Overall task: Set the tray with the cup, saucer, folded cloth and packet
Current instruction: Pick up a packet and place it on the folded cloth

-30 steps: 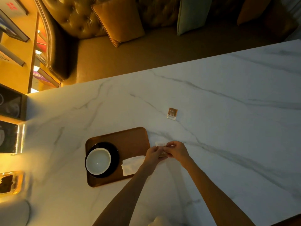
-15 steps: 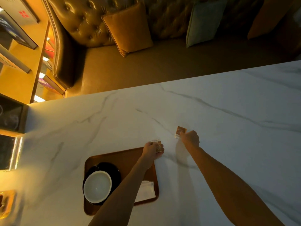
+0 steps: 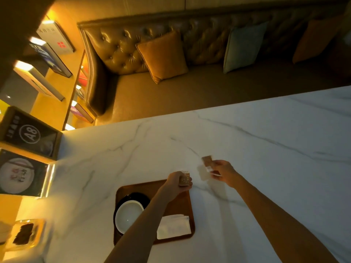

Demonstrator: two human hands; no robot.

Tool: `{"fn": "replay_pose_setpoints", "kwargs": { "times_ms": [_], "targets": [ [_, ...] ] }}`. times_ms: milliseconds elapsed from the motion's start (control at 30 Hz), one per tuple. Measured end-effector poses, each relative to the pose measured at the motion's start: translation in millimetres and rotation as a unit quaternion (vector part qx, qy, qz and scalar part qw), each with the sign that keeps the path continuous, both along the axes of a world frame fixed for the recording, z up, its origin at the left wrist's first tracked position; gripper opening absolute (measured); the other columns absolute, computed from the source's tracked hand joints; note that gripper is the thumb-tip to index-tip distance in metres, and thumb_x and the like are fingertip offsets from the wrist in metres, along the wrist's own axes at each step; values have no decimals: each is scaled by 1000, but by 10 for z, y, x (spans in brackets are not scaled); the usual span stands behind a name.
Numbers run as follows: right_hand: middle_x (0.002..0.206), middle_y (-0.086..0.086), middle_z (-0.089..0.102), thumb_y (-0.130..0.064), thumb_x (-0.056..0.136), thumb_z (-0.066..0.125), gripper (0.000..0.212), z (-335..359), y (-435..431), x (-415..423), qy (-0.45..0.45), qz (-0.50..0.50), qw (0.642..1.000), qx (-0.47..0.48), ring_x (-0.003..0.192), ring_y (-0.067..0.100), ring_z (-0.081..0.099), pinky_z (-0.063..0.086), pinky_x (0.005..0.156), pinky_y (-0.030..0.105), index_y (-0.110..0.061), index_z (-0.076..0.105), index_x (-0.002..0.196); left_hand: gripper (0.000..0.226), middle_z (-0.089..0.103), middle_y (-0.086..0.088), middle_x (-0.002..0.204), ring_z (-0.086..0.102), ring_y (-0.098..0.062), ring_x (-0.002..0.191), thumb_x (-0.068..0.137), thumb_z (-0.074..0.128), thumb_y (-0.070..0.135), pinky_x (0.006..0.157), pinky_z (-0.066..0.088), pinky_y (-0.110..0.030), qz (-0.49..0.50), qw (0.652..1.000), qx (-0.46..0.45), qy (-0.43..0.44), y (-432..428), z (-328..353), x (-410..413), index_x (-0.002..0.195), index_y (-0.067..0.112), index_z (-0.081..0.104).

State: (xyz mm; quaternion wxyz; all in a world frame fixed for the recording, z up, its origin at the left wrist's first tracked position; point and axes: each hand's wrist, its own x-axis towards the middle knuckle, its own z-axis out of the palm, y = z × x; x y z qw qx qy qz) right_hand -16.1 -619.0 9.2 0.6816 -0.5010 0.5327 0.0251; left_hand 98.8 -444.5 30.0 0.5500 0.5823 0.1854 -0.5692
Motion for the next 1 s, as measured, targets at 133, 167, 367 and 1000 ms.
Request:
{"fn": "replay_pose_setpoints", "kwargs": {
  "times_ms": [133,167,367,1000],
  "targets": [
    [113,13,61,-1,90,55,24,720,186,158,-117,172,977,-36,100,24,61,58,74,31,-9,65,109,32,66,-21,90,66,-33,80,97,48,31,78,58,-49,-34,997,-63,-6,267,448,82,105,1,56],
    [112,11,63,-4,89,57,22,937,255,202,-136,230,961,-67,100,22,62,58,72,27,-11,67,108,38,67,-22,95,67,-34,84,96,49,38,76,59,-48,-44,996,-78,-11,341,590,90,108,3,57],
    [85,3,67,-16,81,70,17,2013,837,395,-147,414,854,-279,79,15,65,58,63,22,-30,64,87,54,62,-25,114,66,-36,98,98,40,48,88,56,-47,-100,975,-179,-91,845,1525,-57,131,5,44],
    [116,-7,61,-37,80,71,41,2721,2544,-338,-229,447,654,-566,98,11,59,46,78,17,-34,47,114,30,69,-11,108,67,-22,96,98,48,28,75,57,-32,36,923,-166,-345,2308,2622,-1033,123,12,49]
  ]
}}
